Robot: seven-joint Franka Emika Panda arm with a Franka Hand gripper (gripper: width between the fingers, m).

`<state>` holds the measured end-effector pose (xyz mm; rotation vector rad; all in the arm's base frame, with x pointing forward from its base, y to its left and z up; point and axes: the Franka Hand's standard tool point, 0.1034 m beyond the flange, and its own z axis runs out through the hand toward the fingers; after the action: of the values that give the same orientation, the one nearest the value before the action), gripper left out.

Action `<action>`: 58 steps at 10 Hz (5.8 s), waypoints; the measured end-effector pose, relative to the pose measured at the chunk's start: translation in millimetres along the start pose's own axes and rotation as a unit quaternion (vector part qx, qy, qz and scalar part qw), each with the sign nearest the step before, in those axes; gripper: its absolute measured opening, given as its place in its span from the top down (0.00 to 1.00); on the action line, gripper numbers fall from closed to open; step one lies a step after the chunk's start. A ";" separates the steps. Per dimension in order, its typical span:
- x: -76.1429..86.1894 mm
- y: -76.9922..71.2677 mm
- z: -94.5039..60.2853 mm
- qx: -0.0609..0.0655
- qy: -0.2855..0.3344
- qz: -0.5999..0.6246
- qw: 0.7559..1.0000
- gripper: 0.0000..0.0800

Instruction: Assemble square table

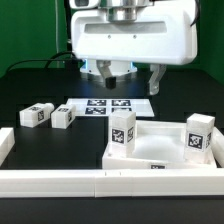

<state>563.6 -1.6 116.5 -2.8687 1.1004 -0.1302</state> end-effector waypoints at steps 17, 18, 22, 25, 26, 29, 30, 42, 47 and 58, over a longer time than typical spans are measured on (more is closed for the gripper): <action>-51.7 17.8 33.1 0.002 -0.011 0.316 0.949 0.19; -52.7 16.2 32.7 0.005 -0.015 0.340 0.940 0.19; -59.0 12.7 35.2 0.011 -0.028 0.452 0.892 0.19; -69.8 17.9 48.6 -0.001 -0.036 0.494 0.869 0.19; -73.1 20.3 55.1 -0.005 -0.034 0.495 0.868 0.19; -84.6 35.3 83.5 -0.034 -0.031 0.490 0.870 0.19; -86.3 37.7 89.1 -0.040 -0.031 0.489 0.871 0.19; -82.9 40.2 97.6 -0.043 -0.024 0.461 0.886 0.93; -61.0 92.4 88.5 -0.046 -0.022 0.355 0.934 0.93; -36.9 102.3 84.8 -0.052 -0.046 -0.027 0.997 0.93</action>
Offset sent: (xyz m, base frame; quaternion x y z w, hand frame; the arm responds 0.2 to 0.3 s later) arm 0.0000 0.0000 0.0000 0.0000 0.0000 0.0000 1.0000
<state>477.1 -50.1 20.7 -2.9633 1.0444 0.0577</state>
